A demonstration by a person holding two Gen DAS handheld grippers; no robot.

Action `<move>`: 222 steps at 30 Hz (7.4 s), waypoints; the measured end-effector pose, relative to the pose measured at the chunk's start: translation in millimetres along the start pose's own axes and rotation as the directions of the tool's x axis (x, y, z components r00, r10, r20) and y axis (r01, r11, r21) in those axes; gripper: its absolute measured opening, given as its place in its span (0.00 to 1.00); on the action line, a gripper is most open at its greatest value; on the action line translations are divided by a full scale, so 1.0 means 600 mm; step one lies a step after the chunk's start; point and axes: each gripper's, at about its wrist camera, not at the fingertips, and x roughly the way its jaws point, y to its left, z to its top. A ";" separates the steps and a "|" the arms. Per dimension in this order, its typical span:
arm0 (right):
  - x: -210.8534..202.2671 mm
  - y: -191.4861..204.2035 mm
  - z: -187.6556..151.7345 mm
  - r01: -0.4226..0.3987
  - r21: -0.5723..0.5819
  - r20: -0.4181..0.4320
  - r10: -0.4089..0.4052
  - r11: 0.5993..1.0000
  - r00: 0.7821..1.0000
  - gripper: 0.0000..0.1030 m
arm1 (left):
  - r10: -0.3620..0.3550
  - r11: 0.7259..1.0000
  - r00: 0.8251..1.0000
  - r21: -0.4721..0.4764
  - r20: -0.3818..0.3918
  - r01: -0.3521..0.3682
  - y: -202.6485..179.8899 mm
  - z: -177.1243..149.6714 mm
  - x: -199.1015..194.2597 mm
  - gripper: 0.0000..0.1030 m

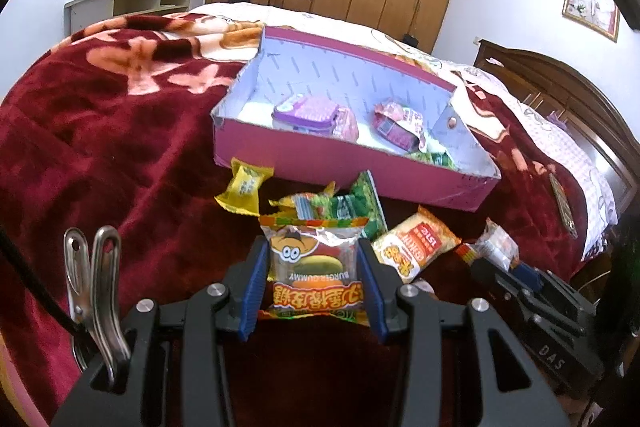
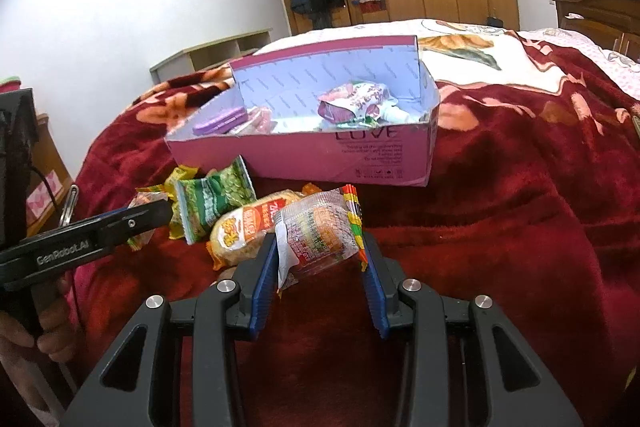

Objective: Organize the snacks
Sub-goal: 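Carry the gummy bag into the box with the left tool while the right tool carries the candy-stick bag there, then open the left tool on the gummy bag while the right tool releases the candy-stick bag in the box, then withdraw both tools from the box back over the snack pile, then move the left tool to a yellow candy while the right tool approaches the corn snack bag, then close the left tool on the yellow candy while the right tool grasps the corn snack bag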

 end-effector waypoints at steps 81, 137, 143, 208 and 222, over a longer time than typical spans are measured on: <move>0.131 -0.051 0.168 0.020 0.028 0.096 -0.022 0.999 0.995 0.54 | 0.070 0.993 0.993 0.086 0.094 -0.078 -0.030 0.175 0.175 0.66; -0.068 0.077 0.078 -0.097 -0.022 0.109 0.099 0.995 0.989 0.54 | 0.185 0.975 0.982 0.116 0.046 -0.189 0.026 0.066 -0.071 0.66; -0.033 0.063 0.059 -0.068 0.002 0.031 0.068 0.998 0.997 0.54 | 0.182 0.977 0.983 0.116 0.004 -0.181 0.037 0.053 -0.031 0.66; 0.160 0.095 0.042 -0.013 -0.238 -0.290 -0.058 0.971 0.955 0.99 | 0.097 0.995 0.993 0.023 -0.064 -0.096 0.093 0.060 0.121 0.35; 0.110 0.050 0.037 -0.019 -0.099 -0.190 0.000 0.995 0.982 0.34 | 0.092 0.996 0.996 -0.010 -0.015 -0.092 0.097 0.061 0.089 0.27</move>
